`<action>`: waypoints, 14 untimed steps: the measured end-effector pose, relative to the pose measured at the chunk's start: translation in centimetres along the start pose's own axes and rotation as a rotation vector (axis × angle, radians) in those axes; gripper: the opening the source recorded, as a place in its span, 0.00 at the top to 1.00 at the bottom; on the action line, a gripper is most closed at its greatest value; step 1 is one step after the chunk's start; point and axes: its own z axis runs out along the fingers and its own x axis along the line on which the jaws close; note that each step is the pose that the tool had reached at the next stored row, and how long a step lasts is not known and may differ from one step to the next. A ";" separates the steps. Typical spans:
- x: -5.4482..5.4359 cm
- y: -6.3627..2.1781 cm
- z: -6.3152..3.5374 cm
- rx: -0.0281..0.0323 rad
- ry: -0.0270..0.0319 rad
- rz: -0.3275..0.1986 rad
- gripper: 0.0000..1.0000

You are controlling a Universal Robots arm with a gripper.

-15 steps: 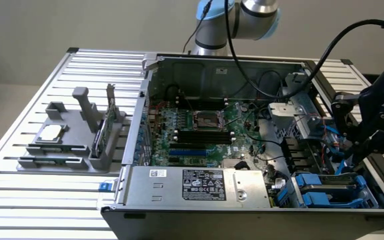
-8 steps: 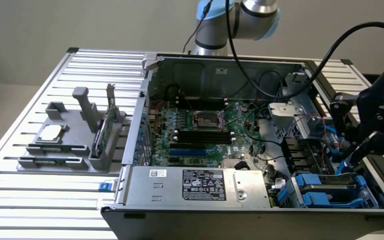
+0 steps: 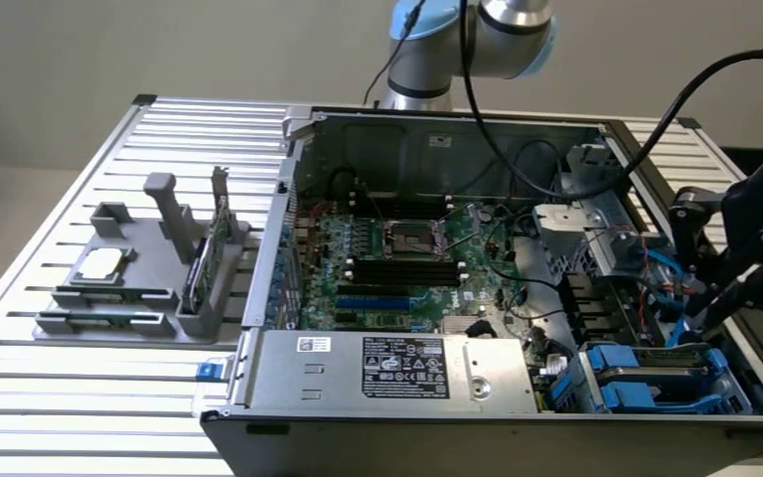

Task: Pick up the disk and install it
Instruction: 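Insert the first disk wire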

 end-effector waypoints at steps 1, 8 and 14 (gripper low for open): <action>-0.1 0.10 0.13 -0.0011 0.0012 0.001 0.78; -0.5 0.29 1.27 -0.0018 0.0004 0.029 0.78; -0.5 0.24 1.69 -0.0017 -0.0075 0.120 0.78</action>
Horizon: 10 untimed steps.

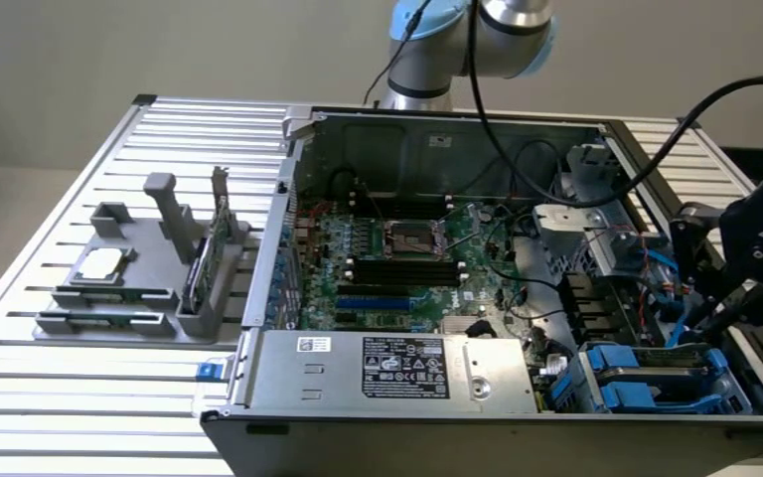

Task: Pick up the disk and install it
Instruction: 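Insert the first disk wire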

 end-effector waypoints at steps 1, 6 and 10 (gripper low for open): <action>0.0 -0.01 -0.01 -0.0005 0.0016 0.004 0.78; -0.2 -0.14 -0.12 -0.0076 0.0296 0.010 0.78; -0.6 -0.32 -0.23 -0.0170 0.0449 0.011 0.78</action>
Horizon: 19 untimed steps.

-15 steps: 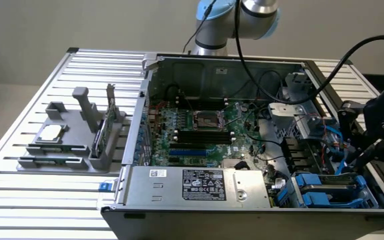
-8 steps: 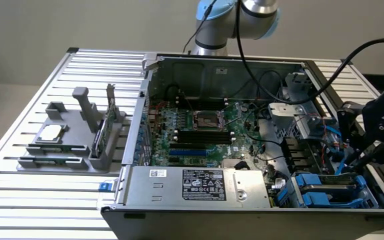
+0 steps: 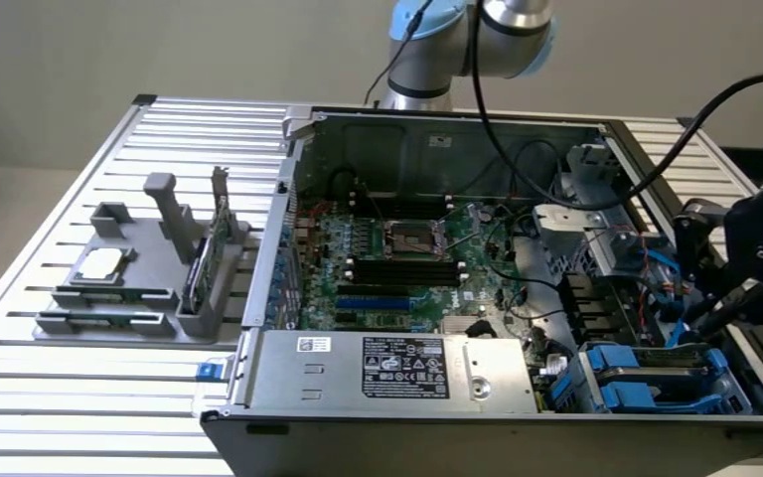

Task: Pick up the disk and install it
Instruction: 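Insert the first disk wire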

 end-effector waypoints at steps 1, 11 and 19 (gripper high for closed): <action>-0.1 -0.10 -0.05 -0.0004 0.0005 0.001 0.78; -1.5 -1.24 -0.19 -0.0047 0.0040 0.010 0.78; -1.6 -1.24 0.53 -0.0205 0.0149 0.050 0.78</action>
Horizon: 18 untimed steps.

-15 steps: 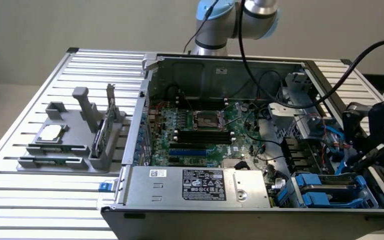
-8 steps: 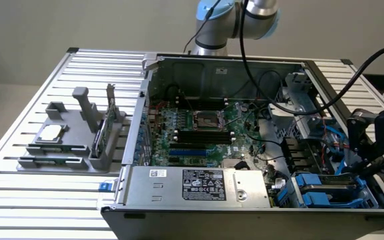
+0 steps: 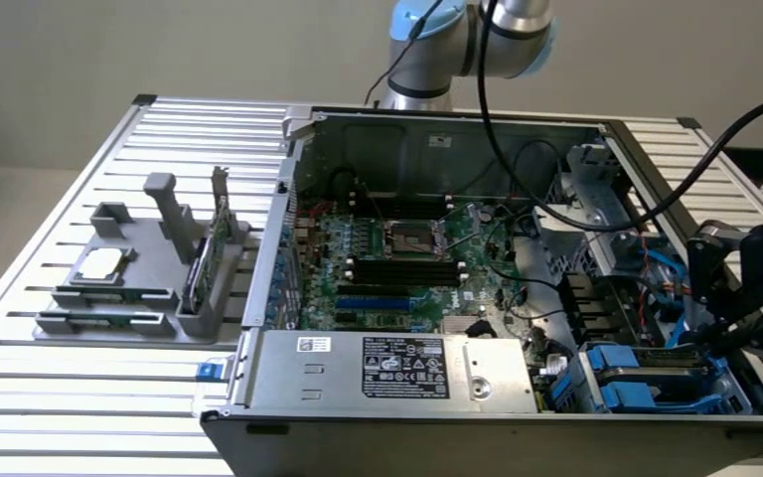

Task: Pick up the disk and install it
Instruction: 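Insert the first disk wire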

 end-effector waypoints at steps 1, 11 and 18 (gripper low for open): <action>0.0 -0.01 0.11 -0.0027 -0.0001 0.016 0.78; 0.0 -0.11 0.52 -0.0485 0.0331 0.131 0.78; -0.1 -0.22 0.54 -0.0541 0.0313 0.184 0.78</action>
